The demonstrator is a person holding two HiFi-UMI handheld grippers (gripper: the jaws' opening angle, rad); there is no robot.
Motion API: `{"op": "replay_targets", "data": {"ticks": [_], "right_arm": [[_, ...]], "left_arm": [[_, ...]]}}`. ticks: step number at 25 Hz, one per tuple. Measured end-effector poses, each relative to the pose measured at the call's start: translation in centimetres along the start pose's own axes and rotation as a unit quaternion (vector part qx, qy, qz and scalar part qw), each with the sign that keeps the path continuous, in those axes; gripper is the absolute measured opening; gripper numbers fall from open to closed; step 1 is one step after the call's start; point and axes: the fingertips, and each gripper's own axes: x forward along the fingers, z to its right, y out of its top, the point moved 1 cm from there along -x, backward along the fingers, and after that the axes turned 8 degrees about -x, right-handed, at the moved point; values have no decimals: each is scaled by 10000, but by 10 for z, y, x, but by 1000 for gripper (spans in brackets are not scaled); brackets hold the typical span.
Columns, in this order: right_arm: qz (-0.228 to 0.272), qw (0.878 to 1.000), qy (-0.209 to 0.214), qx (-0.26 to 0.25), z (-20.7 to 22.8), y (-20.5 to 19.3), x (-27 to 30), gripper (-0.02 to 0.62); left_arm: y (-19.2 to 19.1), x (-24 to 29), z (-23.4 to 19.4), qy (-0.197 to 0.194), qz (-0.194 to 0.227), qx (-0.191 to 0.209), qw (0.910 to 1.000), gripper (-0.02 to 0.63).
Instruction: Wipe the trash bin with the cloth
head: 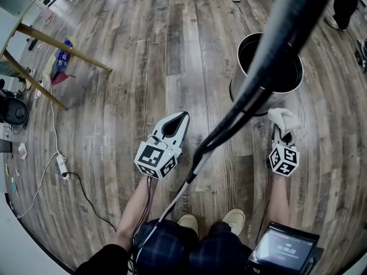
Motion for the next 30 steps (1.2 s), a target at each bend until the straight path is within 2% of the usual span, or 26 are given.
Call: {"op": "replay_targets", "data": {"ticks": [7, 16, 25, 30], "right_arm": [[690, 9950, 700, -153, -62, 63, -44, 92], [785, 9856, 1452, -373, -143, 94, -62, 92], [767, 9811, 1718, -439, -157, 108, -70, 92], [745, 9796, 1790, -534, -157, 126, -72, 92]], "left_arm": [[0, 1, 9, -73, 10, 28, 10000, -3], [6, -1, 13, -72, 86, 3, 9999, -3], [18, 2, 12, -73, 266, -38, 9996, -3], [33, 8, 29, -263, 180, 258, 9992, -3]]}}
